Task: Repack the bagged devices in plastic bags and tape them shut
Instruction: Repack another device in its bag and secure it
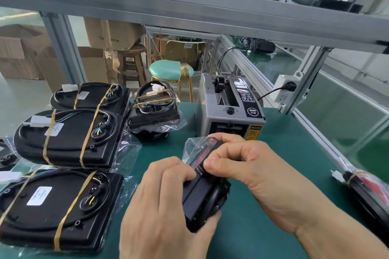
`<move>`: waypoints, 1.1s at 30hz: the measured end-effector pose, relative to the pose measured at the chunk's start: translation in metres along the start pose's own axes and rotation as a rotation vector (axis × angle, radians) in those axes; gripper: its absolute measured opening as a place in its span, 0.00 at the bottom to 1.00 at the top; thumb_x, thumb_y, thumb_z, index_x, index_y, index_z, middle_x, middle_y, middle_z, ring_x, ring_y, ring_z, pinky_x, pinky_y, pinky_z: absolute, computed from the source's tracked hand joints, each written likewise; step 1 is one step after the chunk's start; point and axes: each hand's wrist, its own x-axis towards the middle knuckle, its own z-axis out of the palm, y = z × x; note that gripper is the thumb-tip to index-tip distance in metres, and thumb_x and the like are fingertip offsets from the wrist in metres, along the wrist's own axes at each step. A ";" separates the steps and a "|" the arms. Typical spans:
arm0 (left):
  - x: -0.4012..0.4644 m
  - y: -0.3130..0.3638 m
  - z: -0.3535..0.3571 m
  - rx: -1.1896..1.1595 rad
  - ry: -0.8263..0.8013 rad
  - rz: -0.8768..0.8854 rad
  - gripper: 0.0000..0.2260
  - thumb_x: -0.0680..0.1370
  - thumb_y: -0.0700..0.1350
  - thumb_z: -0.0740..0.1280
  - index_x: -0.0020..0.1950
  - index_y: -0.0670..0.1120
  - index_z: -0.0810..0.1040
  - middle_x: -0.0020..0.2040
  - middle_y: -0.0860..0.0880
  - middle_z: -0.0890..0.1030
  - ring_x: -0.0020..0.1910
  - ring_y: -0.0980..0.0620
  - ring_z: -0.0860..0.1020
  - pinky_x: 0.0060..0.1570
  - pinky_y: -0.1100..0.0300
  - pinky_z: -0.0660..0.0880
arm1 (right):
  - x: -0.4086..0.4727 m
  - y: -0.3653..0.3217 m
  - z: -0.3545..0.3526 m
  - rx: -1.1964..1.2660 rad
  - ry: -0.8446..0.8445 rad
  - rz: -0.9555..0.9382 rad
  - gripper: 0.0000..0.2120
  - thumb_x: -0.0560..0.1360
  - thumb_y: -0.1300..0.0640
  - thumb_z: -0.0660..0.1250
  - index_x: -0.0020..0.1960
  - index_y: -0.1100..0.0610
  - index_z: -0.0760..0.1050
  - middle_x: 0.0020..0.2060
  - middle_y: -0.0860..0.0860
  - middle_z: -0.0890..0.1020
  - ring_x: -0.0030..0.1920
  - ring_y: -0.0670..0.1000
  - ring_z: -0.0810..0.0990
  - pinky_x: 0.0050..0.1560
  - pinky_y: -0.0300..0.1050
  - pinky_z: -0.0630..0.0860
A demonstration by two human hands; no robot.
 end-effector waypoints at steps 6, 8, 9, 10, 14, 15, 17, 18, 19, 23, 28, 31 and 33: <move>-0.003 0.002 -0.003 0.084 -0.105 -0.066 0.19 0.59 0.51 0.76 0.48 0.47 0.84 0.45 0.49 0.78 0.38 0.54 0.77 0.37 0.61 0.71 | -0.001 -0.002 0.002 -0.080 0.017 -0.015 0.06 0.68 0.62 0.74 0.32 0.55 0.83 0.53 0.42 0.80 0.58 0.31 0.73 0.51 0.27 0.68; -0.004 0.002 -0.003 0.110 -0.112 -0.069 0.19 0.59 0.50 0.76 0.48 0.48 0.84 0.44 0.49 0.78 0.36 0.52 0.78 0.36 0.61 0.71 | -0.002 -0.002 0.003 -0.103 0.025 -0.017 0.07 0.68 0.61 0.74 0.32 0.54 0.83 0.54 0.41 0.79 0.58 0.30 0.72 0.53 0.31 0.68; -0.004 0.002 -0.004 0.118 -0.105 -0.070 0.18 0.60 0.49 0.77 0.47 0.47 0.84 0.44 0.49 0.78 0.35 0.50 0.79 0.36 0.60 0.71 | -0.001 -0.001 0.004 -0.118 0.029 -0.021 0.07 0.68 0.61 0.74 0.32 0.54 0.83 0.54 0.41 0.78 0.59 0.30 0.72 0.54 0.33 0.68; -0.004 0.003 -0.004 0.120 -0.104 -0.073 0.17 0.60 0.49 0.77 0.47 0.46 0.84 0.44 0.48 0.78 0.35 0.49 0.79 0.36 0.60 0.71 | -0.001 -0.001 0.004 -0.138 0.034 -0.027 0.07 0.69 0.61 0.74 0.33 0.54 0.83 0.54 0.40 0.78 0.59 0.31 0.73 0.57 0.35 0.68; -0.003 0.003 -0.004 0.150 -0.079 -0.066 0.16 0.60 0.47 0.76 0.45 0.45 0.85 0.43 0.47 0.79 0.34 0.47 0.79 0.34 0.58 0.70 | 0.001 0.004 0.006 -0.223 0.056 -0.082 0.07 0.70 0.60 0.73 0.34 0.51 0.83 0.48 0.33 0.79 0.59 0.36 0.75 0.60 0.42 0.70; -0.003 0.003 -0.004 0.157 -0.068 -0.060 0.15 0.60 0.47 0.76 0.45 0.44 0.85 0.43 0.46 0.79 0.34 0.46 0.79 0.34 0.58 0.70 | 0.002 0.005 0.006 -0.239 0.058 -0.097 0.08 0.71 0.59 0.73 0.34 0.50 0.83 0.49 0.31 0.78 0.58 0.37 0.76 0.59 0.42 0.70; -0.004 0.002 -0.004 0.163 -0.055 -0.055 0.16 0.59 0.47 0.76 0.44 0.44 0.85 0.43 0.46 0.80 0.35 0.48 0.79 0.36 0.58 0.70 | 0.001 0.007 0.007 -0.235 0.060 -0.116 0.08 0.70 0.56 0.73 0.33 0.47 0.83 0.51 0.30 0.76 0.56 0.37 0.77 0.57 0.42 0.69; -0.004 0.002 -0.004 0.163 -0.043 -0.057 0.16 0.59 0.48 0.76 0.44 0.43 0.84 0.43 0.46 0.80 0.36 0.50 0.78 0.37 0.59 0.71 | 0.001 0.008 0.007 -0.218 0.056 -0.115 0.06 0.69 0.54 0.73 0.33 0.47 0.82 0.52 0.30 0.76 0.55 0.38 0.78 0.58 0.42 0.69; -0.005 0.001 -0.003 0.152 -0.023 -0.062 0.17 0.59 0.48 0.77 0.44 0.43 0.83 0.43 0.47 0.80 0.38 0.51 0.77 0.37 0.60 0.71 | 0.001 0.009 0.007 -0.196 0.051 -0.108 0.04 0.67 0.52 0.73 0.33 0.47 0.82 0.53 0.30 0.75 0.56 0.38 0.78 0.59 0.42 0.69; -0.006 0.001 0.001 0.077 0.044 -0.085 0.18 0.58 0.47 0.79 0.40 0.41 0.77 0.42 0.50 0.79 0.37 0.51 0.76 0.33 0.60 0.70 | 0.000 0.012 0.005 -0.070 0.030 -0.092 0.04 0.64 0.52 0.71 0.34 0.52 0.82 0.57 0.36 0.76 0.58 0.33 0.74 0.57 0.32 0.67; -0.007 0.000 0.001 0.069 0.063 -0.069 0.19 0.58 0.49 0.81 0.39 0.41 0.77 0.41 0.51 0.77 0.37 0.53 0.75 0.33 0.61 0.70 | -0.003 0.008 0.004 0.097 -0.002 -0.039 0.05 0.65 0.55 0.76 0.36 0.56 0.82 0.61 0.46 0.77 0.62 0.31 0.71 0.62 0.35 0.64; -0.007 -0.002 0.001 0.070 0.055 -0.066 0.20 0.59 0.50 0.81 0.39 0.42 0.76 0.41 0.52 0.77 0.37 0.54 0.74 0.33 0.62 0.70 | -0.001 0.002 0.004 0.075 -0.038 -0.020 0.05 0.64 0.54 0.75 0.35 0.55 0.82 0.62 0.46 0.76 0.63 0.31 0.69 0.66 0.40 0.62; -0.007 -0.002 0.001 0.073 0.054 -0.074 0.19 0.59 0.51 0.80 0.39 0.43 0.77 0.41 0.52 0.77 0.37 0.56 0.74 0.32 0.62 0.70 | 0.000 -0.001 0.004 0.031 -0.050 -0.015 0.05 0.66 0.56 0.76 0.33 0.53 0.82 0.62 0.46 0.76 0.62 0.29 0.69 0.63 0.37 0.62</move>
